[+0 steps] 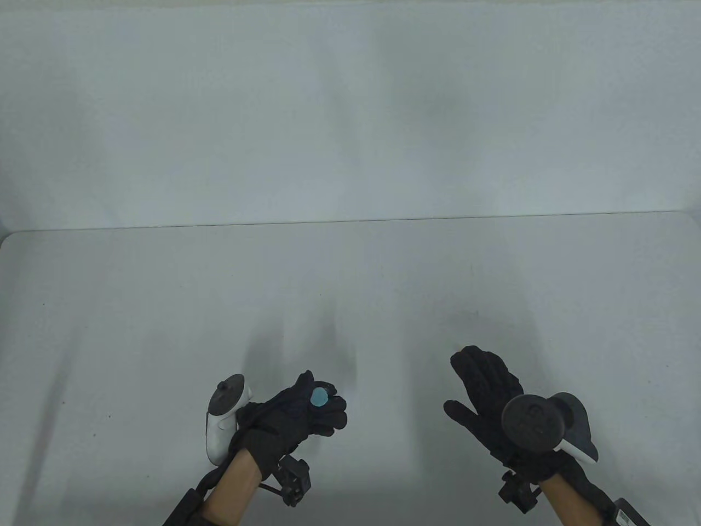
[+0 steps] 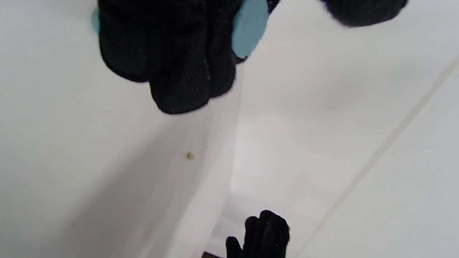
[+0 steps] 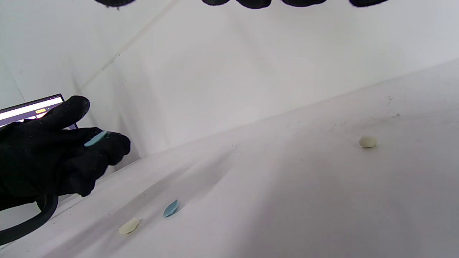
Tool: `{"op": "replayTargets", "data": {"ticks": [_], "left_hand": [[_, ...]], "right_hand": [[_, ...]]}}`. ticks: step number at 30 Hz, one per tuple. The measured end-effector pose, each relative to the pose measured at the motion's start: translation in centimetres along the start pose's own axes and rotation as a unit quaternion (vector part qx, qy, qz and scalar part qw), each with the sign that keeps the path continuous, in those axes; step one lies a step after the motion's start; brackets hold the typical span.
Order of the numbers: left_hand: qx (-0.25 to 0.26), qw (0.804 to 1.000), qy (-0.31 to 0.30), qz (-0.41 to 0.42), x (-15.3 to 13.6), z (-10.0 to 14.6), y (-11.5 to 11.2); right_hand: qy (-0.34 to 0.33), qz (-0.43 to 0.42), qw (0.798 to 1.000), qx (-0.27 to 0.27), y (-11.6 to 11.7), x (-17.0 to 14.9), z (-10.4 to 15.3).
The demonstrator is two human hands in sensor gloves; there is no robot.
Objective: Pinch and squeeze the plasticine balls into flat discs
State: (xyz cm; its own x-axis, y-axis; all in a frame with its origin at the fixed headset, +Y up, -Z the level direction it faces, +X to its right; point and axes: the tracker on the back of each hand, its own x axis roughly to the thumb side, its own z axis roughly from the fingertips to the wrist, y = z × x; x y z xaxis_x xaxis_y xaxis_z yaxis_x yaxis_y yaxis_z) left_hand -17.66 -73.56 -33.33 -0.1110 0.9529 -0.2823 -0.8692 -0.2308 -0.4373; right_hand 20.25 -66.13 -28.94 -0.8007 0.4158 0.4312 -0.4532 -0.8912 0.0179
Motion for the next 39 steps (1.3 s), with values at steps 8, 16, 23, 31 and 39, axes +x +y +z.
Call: {"op": "replayTargets", "data": {"ticks": [8,16,23,31,39], "left_hand": [[0.009,0.999,-0.008,-0.053,0.3,-0.4,-0.2],[0.036,0.994,-0.03,-0.095,1.2,-0.1,-0.5],[-0.015,0.999,-0.018,0.031,-0.3,-0.3,-0.3],[0.067,0.996,-0.016,-0.06,0.3,-0.1,0.4],[0.078,0.995,-0.037,-0.047,0.8,0.1,0.2]], "right_hand": [[0.001,0.0,1.0,0.002,0.0,0.0,0.0],[0.0,0.001,1.0,0.001,0.0,0.0,0.0],[-0.001,0.001,1.0,-0.002,0.0,0.0,0.0],[0.0,0.001,1.0,0.001,0.0,0.0,0.0],[-0.002,0.003,1.0,-0.001,0.0,0.0,0.0]]}}
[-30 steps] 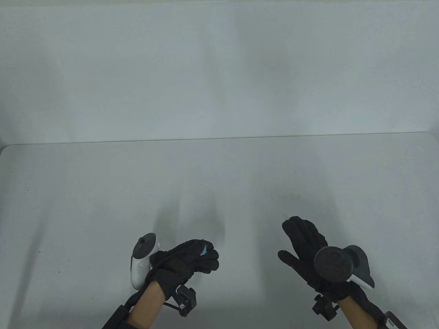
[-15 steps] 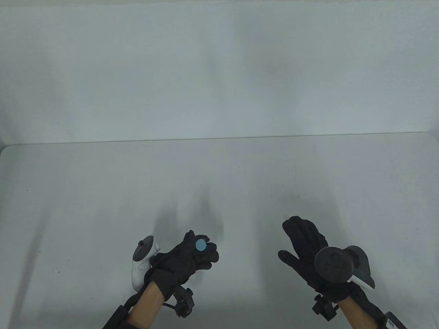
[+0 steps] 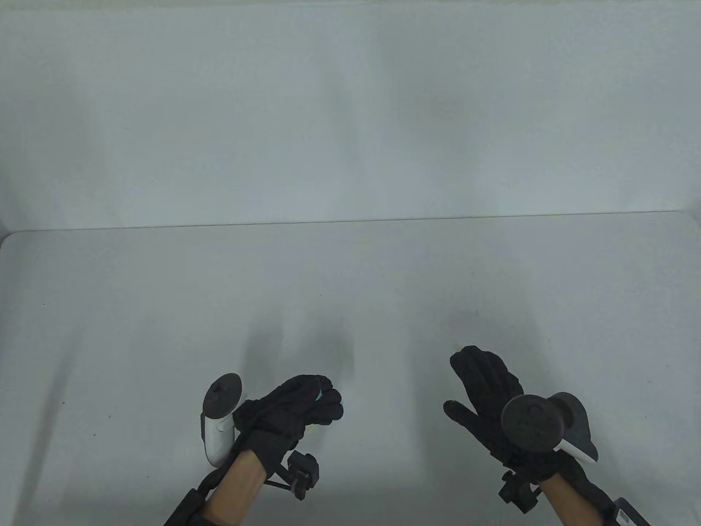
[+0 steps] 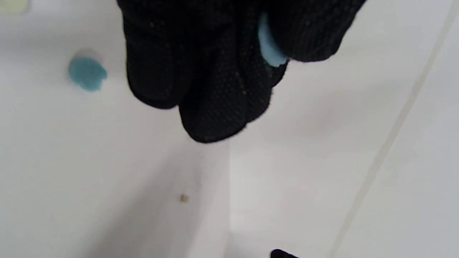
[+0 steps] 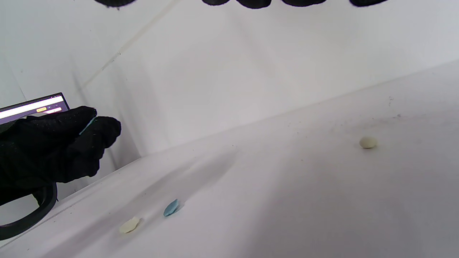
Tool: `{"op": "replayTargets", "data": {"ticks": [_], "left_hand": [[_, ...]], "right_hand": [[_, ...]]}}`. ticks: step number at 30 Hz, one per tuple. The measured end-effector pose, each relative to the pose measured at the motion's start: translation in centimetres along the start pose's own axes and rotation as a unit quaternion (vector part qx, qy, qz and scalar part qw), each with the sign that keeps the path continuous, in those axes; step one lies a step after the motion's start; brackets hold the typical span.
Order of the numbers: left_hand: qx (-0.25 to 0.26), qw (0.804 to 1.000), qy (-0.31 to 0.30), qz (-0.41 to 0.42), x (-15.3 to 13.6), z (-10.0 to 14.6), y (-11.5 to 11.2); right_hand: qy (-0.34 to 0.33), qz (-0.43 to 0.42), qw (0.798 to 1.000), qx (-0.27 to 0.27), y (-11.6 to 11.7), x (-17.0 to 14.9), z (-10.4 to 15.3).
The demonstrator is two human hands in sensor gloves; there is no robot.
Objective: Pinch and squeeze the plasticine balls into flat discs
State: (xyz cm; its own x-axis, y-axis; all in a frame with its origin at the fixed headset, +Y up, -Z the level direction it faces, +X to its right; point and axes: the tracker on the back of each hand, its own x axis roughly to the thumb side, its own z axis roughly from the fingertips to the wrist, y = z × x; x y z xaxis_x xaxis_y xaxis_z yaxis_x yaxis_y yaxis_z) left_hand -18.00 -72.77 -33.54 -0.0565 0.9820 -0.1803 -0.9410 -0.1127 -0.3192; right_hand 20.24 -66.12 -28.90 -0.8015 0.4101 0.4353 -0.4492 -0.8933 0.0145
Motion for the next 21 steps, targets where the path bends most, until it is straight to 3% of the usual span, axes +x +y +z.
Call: {"op": "replayTargets", "data": {"ticks": [3,11,14,21], "left_hand": [[-0.063,0.996,0.01,0.066,-0.71,-0.09,-0.17],[-0.057,0.997,0.013,0.041,-0.5,-0.23,-0.4],[-0.018,1.0,0.014,-0.01,-0.29,-0.1,-0.15],[-0.041,0.999,0.003,-0.03,0.15,-0.08,-0.26]], "right_hand": [[-0.001,-0.001,1.0,-0.001,0.01,-0.02,-0.01],[0.001,0.0,1.0,0.0,-0.01,0.01,0.03],[-0.001,-0.001,1.0,-0.001,-0.02,0.0,0.0],[-0.003,-0.001,1.0,-0.001,-0.02,0.06,0.04]]}}
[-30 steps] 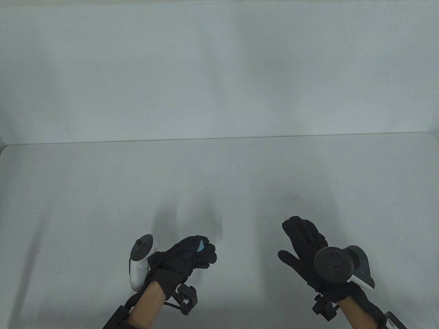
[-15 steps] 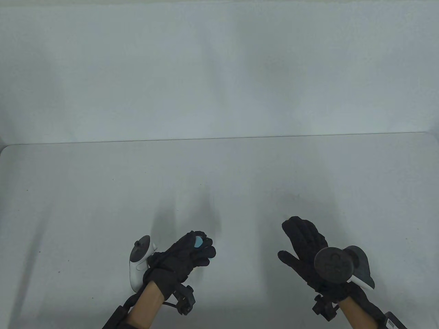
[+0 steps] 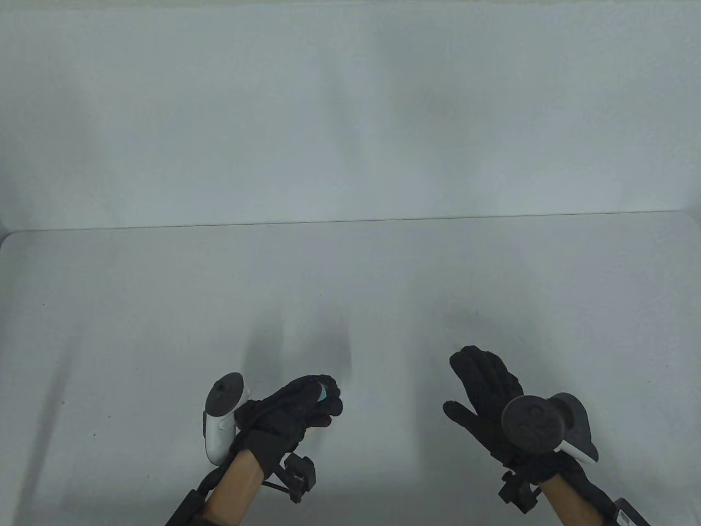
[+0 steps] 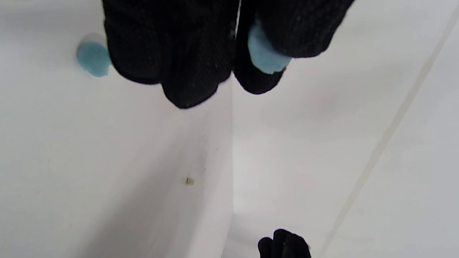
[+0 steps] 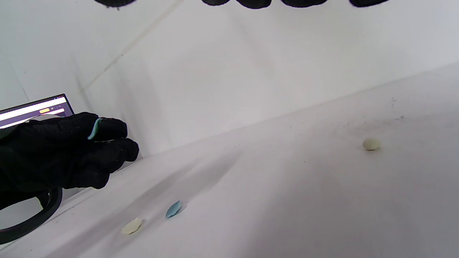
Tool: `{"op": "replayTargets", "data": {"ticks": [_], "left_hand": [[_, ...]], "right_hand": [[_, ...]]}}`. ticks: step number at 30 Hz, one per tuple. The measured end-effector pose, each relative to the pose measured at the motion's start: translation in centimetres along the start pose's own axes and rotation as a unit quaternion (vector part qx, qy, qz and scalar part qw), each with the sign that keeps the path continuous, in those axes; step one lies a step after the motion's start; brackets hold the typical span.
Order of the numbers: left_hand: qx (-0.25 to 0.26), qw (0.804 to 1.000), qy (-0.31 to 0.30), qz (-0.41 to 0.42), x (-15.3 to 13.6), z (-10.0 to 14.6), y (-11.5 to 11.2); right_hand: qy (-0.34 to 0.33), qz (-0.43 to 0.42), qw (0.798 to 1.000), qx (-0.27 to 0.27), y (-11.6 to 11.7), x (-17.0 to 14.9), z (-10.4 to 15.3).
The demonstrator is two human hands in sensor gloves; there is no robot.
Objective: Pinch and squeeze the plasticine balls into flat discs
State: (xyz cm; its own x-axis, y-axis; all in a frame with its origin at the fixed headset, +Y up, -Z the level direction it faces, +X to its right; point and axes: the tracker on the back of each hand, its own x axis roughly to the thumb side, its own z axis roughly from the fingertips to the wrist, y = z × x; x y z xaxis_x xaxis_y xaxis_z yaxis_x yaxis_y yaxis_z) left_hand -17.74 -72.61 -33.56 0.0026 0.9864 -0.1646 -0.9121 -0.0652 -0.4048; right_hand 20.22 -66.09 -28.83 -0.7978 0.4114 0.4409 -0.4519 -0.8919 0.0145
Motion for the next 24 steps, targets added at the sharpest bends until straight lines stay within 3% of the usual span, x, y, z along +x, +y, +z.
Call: {"op": "replayTargets", "data": {"ticks": [6,12,18,24], "left_hand": [[0.003,0.998,0.0,-0.056,0.8,0.0,-0.1],[0.058,0.99,0.005,-0.128,1.9,0.0,0.2],[0.079,0.989,0.038,-0.118,2.9,-1.4,0.7],[0.085,0.976,0.051,-0.194,4.5,-3.9,-0.1]], "right_hand": [[-0.002,-0.002,1.0,-0.002,0.0,0.0,0.0],[0.002,-0.008,1.0,-0.002,-0.1,-0.2,0.0],[-0.005,-0.011,1.0,-0.004,-0.2,-0.1,0.0],[-0.007,-0.013,1.0,-0.009,-0.3,-0.1,0.1]]}}
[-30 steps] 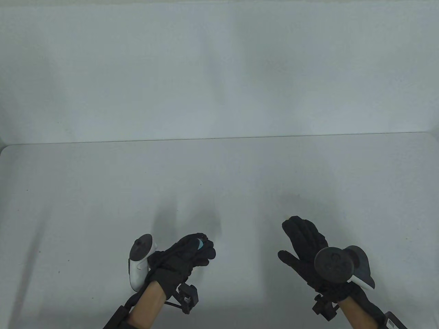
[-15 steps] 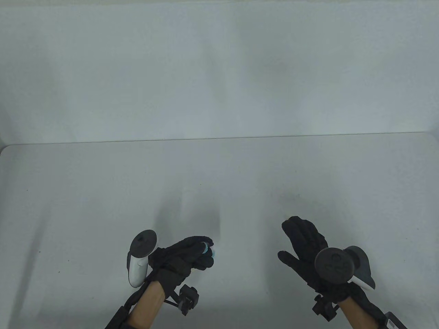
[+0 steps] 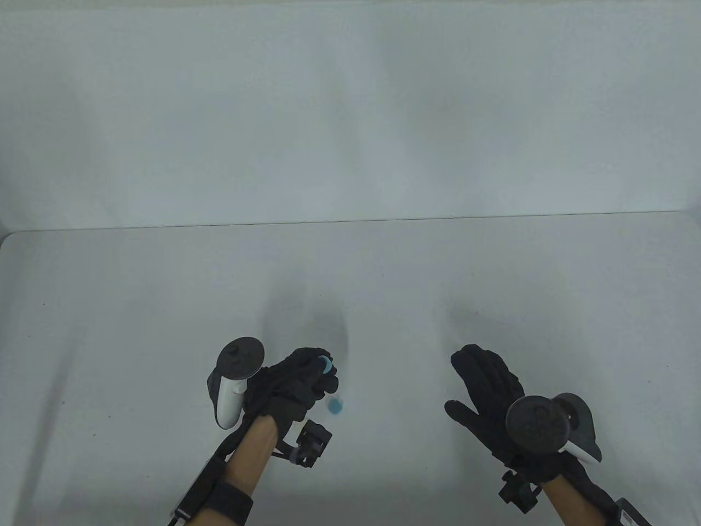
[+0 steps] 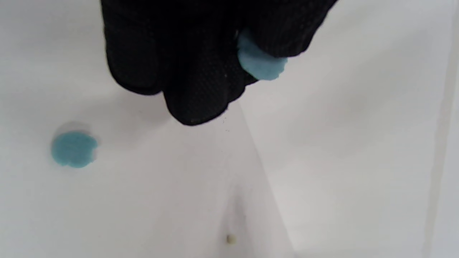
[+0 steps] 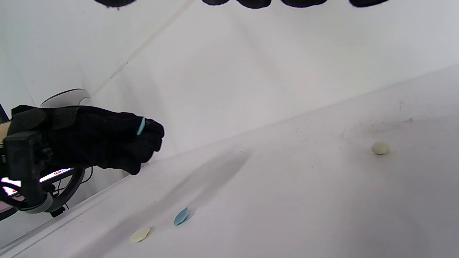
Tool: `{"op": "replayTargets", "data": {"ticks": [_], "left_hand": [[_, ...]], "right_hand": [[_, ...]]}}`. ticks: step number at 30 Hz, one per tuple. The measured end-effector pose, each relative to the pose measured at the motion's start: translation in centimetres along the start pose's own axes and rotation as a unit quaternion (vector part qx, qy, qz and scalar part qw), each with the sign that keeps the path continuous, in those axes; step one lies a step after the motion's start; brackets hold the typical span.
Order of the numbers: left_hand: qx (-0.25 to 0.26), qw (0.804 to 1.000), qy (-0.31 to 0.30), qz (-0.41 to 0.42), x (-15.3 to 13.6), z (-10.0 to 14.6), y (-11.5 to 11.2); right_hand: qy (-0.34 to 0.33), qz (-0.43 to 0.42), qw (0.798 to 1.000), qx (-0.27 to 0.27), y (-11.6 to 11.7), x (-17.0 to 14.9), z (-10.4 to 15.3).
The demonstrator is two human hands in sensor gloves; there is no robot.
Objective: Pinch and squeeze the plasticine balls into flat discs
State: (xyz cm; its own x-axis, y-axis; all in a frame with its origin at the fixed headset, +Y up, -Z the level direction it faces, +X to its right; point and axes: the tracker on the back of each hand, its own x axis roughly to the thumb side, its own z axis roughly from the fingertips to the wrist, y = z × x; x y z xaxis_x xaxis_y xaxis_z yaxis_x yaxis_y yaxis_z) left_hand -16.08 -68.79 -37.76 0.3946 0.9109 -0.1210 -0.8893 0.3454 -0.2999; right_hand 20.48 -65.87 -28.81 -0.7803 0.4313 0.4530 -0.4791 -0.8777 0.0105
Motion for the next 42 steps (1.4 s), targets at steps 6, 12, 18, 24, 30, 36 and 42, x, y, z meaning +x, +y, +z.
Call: {"op": "replayTargets", "data": {"ticks": [6,12,18,24,30,36,42], "left_hand": [[-0.021,0.992,0.006,-0.125,1.0,-2.4,-2.5],[-0.015,0.981,0.004,-0.193,1.1,-4.6,-4.7],[-0.043,0.964,0.036,-0.259,0.8,-6.9,-5.9],[-0.076,0.946,0.069,-0.306,0.2,-8.1,-6.8],[-0.079,0.896,0.067,-0.431,0.3,-8.9,-8.1],[-0.074,0.85,0.045,-0.52,0.8,-9.1,-9.6],[-0.064,0.801,0.03,-0.594,1.1,-9.2,-11.0]], "right_hand": [[0.007,-0.007,1.0,-0.002,-0.2,-0.3,0.0],[0.007,-0.006,1.0,0.006,0.0,-0.3,0.0],[0.01,-0.008,1.0,0.003,-0.2,-0.3,0.0],[0.01,-0.007,1.0,0.008,-0.1,-0.3,0.0],[0.01,-0.007,1.0,0.009,-0.1,-0.3,-0.1],[0.011,-0.006,1.0,0.011,-0.1,-0.3,-0.1],[0.012,-0.006,1.0,0.01,-0.1,-0.3,-0.1]]}}
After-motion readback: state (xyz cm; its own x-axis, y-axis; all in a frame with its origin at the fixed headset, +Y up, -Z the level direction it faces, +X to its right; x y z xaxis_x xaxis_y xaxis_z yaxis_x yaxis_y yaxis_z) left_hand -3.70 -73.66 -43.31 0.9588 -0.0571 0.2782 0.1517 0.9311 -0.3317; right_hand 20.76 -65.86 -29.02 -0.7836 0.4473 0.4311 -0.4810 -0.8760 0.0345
